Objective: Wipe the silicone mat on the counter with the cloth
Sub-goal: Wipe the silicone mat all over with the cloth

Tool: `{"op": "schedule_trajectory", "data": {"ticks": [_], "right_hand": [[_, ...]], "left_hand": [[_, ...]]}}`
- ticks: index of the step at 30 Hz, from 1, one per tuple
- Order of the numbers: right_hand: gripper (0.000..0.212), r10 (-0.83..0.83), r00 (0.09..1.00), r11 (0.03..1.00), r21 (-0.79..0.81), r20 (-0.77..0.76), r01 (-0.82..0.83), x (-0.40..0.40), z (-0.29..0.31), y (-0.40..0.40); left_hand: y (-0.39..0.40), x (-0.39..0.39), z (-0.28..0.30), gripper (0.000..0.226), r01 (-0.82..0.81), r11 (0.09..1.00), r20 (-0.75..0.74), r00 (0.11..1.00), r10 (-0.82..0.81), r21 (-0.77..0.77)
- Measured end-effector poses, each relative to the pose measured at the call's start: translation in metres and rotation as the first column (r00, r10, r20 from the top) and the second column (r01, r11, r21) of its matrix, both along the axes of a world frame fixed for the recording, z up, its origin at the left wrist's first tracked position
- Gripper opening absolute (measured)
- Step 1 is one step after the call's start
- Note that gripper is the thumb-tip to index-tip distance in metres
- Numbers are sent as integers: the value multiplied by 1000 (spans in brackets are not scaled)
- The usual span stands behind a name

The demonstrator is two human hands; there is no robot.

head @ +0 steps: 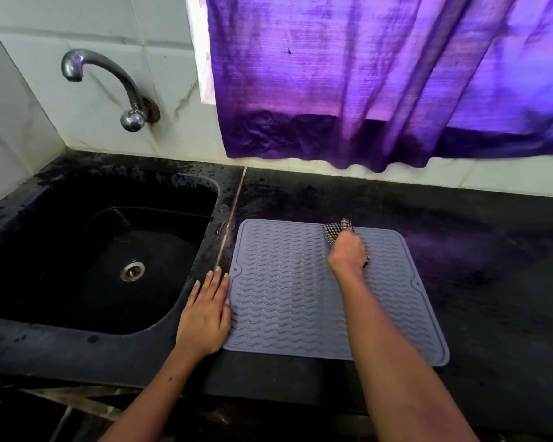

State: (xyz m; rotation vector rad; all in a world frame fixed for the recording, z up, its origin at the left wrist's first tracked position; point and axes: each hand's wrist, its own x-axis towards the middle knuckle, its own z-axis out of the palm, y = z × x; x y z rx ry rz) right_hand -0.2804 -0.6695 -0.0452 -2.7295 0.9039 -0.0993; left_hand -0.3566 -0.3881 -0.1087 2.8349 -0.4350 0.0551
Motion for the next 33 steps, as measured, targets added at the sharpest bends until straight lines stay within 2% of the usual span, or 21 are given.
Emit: {"op": "schedule_trajectory", "data": {"ticks": [4,7,11,14,17,20,24,27,30,33], "right_hand": [[38,135,989,987,-75,-65,-139,-5,-13,-5],[38,170,983,984,-36,-65,-173,-5,-11,-12],[31,90,995,992,88,-43,-86,-5,2,-23],[32,-43,999,996,78,7,43,-14,4,-31],[33,-113,993,994,-11,31,113,-29,-1,-40],[37,-118,993,993,-33,-19,118,-39,-6,-48],[47,64,990,994,-81,-126,-75,-50,-14,-55],[50,118,981,991,-45,-156,-126,-54,-9,-62],[42,50,994,999,21,-101,-48,-59,3,-58],[36,-68,997,998,-18,-35,67,-70,8,-51]], "left_hand": [[0,-1,0,73,-6,1000,0,1000,6,-10],[-1,-1,1,73,-11,1000,1,1000,11,-15],[-1,-1,3,76,-11,1000,-7,1000,11,14],[-1,-2,5,78,-12,1000,-13,1000,12,21],[-1,-2,6,80,-11,1000,-14,1000,11,27],[-2,-3,7,81,-9,1000,-15,1000,9,24],[-3,-3,9,81,-7,1000,-22,1000,7,20],[-2,-4,9,82,-5,1000,-26,1000,6,17],[-2,-5,9,83,-4,1000,-27,1000,5,14],[-2,-5,11,85,-1,1000,-32,999,1,10]]}}
